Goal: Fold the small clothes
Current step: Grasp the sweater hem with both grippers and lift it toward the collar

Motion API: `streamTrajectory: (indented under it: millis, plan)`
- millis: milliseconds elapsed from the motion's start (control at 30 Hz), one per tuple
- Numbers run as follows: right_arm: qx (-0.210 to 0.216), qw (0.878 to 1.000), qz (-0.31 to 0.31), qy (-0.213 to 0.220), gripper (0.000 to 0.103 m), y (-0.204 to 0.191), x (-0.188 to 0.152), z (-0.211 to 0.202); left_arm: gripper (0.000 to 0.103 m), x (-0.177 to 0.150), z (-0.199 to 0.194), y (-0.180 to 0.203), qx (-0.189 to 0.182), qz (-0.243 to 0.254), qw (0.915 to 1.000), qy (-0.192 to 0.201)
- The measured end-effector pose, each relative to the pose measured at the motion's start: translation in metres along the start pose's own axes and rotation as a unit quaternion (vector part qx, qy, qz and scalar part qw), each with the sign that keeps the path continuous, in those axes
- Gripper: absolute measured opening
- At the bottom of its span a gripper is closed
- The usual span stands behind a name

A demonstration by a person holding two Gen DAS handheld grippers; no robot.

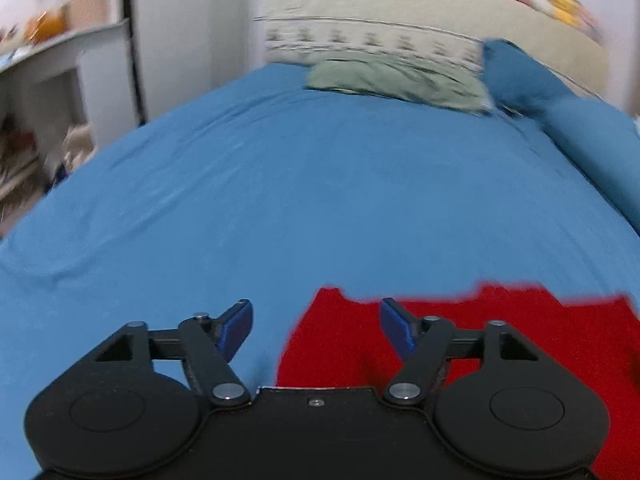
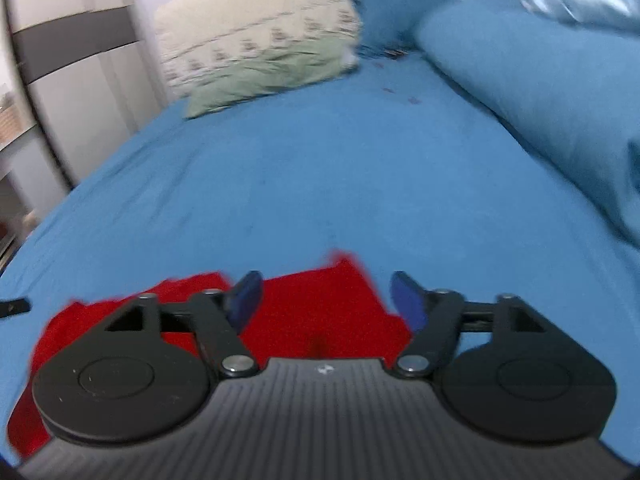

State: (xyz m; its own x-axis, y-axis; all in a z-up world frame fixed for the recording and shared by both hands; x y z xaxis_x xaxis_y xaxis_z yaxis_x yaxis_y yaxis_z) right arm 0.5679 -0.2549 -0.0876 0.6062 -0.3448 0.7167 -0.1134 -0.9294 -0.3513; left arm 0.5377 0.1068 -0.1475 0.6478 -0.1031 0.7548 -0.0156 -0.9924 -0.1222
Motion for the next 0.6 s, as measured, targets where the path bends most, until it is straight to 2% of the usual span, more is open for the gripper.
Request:
streamTrajectory:
  millis: [33,67,133,200,367,600]
  plan:
    - [0.010,1.000,-0.011,-0.006,0.100,-0.009,-0.007,-0.008,0.091,-0.009,-0.013,0.008,-0.012,0.015,0.9998,-0.002]
    - [0.019,0.999,-0.026,-0.021,0.100,-0.019,-0.019,-0.014,0.098,-0.016,-0.022,0.017,-0.025,0.027,0.9993,-0.003]
    - [0.023,0.997,-0.047,-0.055,0.100,-0.031,-0.043,-0.015,0.098,-0.038,-0.028,0.033,-0.051,0.052,0.9972,-0.021]
    - [0.016,0.994,-0.063,-0.082,0.100,-0.034,-0.068,-0.008,0.097,-0.063,-0.018,0.046,-0.067,0.067,0.9939,-0.057]
    - [-0.040,0.995,-0.020,-0.094,0.096,0.001,-0.097,0.013,0.097,-0.102,0.002,0.051,-0.076,0.071,0.9909,-0.085]
    - [-0.048,0.995,-0.016,-0.086,0.094,0.012,-0.097,0.019,0.100,-0.108,0.008,0.056,-0.076,0.080,0.9900,-0.088]
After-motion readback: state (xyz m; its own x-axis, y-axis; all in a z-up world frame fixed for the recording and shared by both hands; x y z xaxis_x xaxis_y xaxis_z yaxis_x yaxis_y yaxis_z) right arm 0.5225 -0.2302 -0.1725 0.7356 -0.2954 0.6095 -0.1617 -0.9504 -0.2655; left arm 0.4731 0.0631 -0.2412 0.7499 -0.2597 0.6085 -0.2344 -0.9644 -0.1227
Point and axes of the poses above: each gripper's, at about its wrist camera, not at the fingertips, and z roughly the way its jaws point, y to its right, x to its top, the point moved 8 cm from there along z, roughly the way its jaws point, and after that the axes turned 10 degrees about z, right-handed, at the moved point
